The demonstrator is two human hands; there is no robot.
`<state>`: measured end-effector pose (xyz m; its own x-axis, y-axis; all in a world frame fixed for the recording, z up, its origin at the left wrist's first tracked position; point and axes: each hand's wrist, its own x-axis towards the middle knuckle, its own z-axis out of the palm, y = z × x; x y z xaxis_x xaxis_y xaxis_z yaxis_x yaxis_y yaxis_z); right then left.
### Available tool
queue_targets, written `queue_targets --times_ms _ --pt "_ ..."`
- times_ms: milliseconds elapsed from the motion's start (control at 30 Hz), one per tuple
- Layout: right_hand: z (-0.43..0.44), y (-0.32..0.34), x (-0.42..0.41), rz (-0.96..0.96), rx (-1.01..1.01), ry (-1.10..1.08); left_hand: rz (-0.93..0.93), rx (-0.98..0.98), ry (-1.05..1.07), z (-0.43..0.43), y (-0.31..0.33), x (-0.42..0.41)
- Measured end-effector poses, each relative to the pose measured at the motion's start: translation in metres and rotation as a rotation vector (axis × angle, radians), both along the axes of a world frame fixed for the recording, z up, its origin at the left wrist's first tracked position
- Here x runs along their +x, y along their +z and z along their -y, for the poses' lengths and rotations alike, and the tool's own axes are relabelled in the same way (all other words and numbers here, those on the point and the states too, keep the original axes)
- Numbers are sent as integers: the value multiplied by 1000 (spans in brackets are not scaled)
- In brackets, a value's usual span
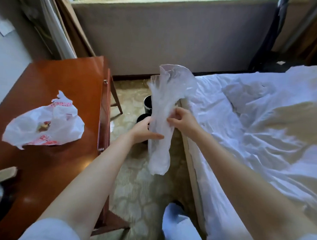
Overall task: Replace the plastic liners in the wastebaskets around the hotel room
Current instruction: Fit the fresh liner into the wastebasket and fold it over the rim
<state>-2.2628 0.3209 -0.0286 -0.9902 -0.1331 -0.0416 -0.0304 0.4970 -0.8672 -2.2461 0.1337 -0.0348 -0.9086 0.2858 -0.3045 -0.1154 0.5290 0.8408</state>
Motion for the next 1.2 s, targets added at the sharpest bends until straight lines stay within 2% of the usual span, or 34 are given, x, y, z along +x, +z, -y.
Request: queue_targets --times_ms 133,300,467,600,700,867,1000,1200 --pt "5 12 -99 5 -18 48 -44 -86 20 -6 5 -92" --pt "22 14 -208 -30 39 -44 -125 -226 144 19 -7 -191" --pt "42 -7 -287 53 8 -109 -120 -147 252 53 -28 -287" --pt "59 -42 -342 300 -102 -24 -103 -114 216 74 -50 -363" --pt "78 -66 -379 392 -96 -3 -87 -100 201 82 -63 -413" --pt "91 -104 -439 329 12 -93 -54 -82 271 87 -103 -473" --pt "95 -156 -491 280 60 -80 -109 -136 344 82 -148 -506" --pt "99 -268 -543 260 105 -33 -124 -132 416 84 -266 -549"
